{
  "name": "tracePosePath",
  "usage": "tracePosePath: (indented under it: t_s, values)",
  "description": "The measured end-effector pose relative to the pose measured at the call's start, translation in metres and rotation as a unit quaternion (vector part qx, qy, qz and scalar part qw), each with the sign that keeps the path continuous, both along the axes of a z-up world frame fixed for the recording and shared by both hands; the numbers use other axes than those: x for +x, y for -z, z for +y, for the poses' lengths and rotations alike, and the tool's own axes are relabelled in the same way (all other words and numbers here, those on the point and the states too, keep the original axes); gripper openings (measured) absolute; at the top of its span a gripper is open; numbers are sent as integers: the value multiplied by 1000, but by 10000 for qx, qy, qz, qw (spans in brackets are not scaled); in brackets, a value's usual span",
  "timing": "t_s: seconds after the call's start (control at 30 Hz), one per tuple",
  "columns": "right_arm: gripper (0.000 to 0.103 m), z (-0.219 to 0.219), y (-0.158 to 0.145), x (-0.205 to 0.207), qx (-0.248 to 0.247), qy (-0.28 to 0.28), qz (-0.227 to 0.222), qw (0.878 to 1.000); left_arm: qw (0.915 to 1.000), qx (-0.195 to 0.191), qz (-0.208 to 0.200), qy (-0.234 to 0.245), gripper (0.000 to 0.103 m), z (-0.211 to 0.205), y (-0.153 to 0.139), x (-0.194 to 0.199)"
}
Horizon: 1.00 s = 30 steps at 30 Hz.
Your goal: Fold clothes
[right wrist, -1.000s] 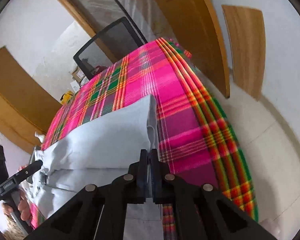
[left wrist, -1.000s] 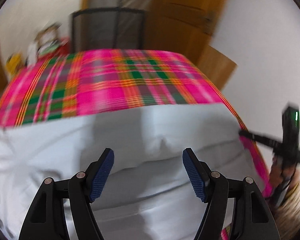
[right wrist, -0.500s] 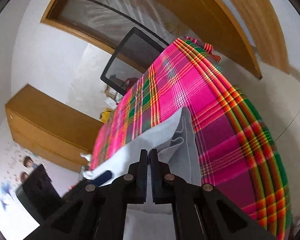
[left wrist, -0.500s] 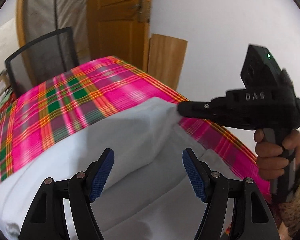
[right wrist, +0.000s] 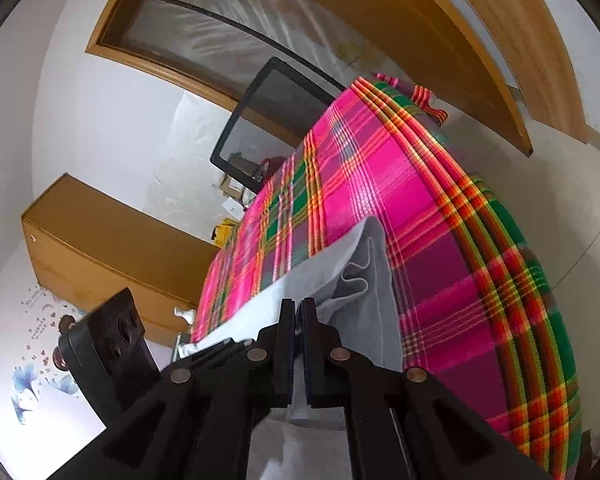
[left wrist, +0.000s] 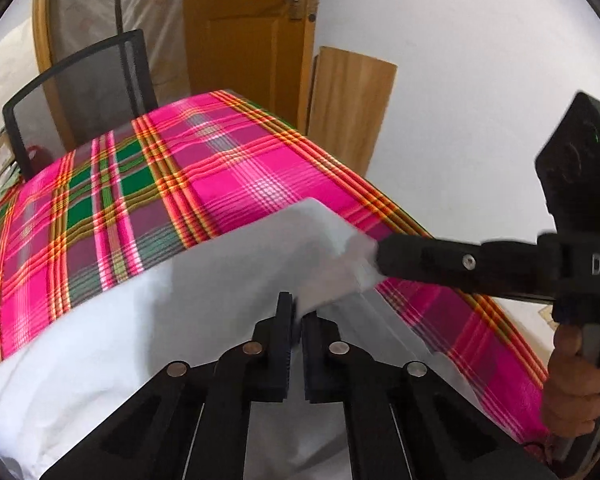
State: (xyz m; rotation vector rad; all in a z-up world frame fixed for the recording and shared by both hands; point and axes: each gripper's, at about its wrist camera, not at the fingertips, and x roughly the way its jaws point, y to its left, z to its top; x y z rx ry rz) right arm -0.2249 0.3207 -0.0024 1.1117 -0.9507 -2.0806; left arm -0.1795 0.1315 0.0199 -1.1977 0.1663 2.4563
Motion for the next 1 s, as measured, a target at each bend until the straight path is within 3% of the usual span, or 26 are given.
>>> tracePosePath:
  t_s: [0.17, 0.23, 0.27, 0.33, 0.5, 0.6, 0.77, 0.9, 1.0]
  values:
    - [12, 9, -12, 9, 870, 349, 438, 9946, 9991, 355, 132, -191, 3, -10, -15, -5]
    - [12, -1, -24, 18, 1666, 407, 845, 9816, 9980, 555, 135, -267, 3, -14, -22, -9]
    - [12, -9, -30, 24, 2016, 350, 1080, 9729, 9974, 619, 163, -329, 3, -16, -25, -11]
    - [12, -30, -35, 30, 2100, -232, 1408, 9672, 9959, 746, 219, -453, 3, -21, -30, -13]
    - [12, -72, -17, 18, 2953, -815, 1287, 9432, 9933, 956, 251, -593, 3, -29, -37, -16]
    - [12, -70, -9, 1, 2911, -797, 1039, 9477, 9941, 938, 351, -422, 3, -24, -36, -13]
    - [12, -52, 0, -26, 2509, -231, 617, 9658, 9941, 1013, 290, -275, 3, -18, -33, -10]
    - [12, -41, 5, -39, 2505, 196, 441, 9669, 9936, 1072, 256, -228, 3, -17, -31, -7]
    - [12, -37, 8, -48, 2218, 299, 337, 9740, 9935, 1090, 207, -269, 3, -18, -30, -8]
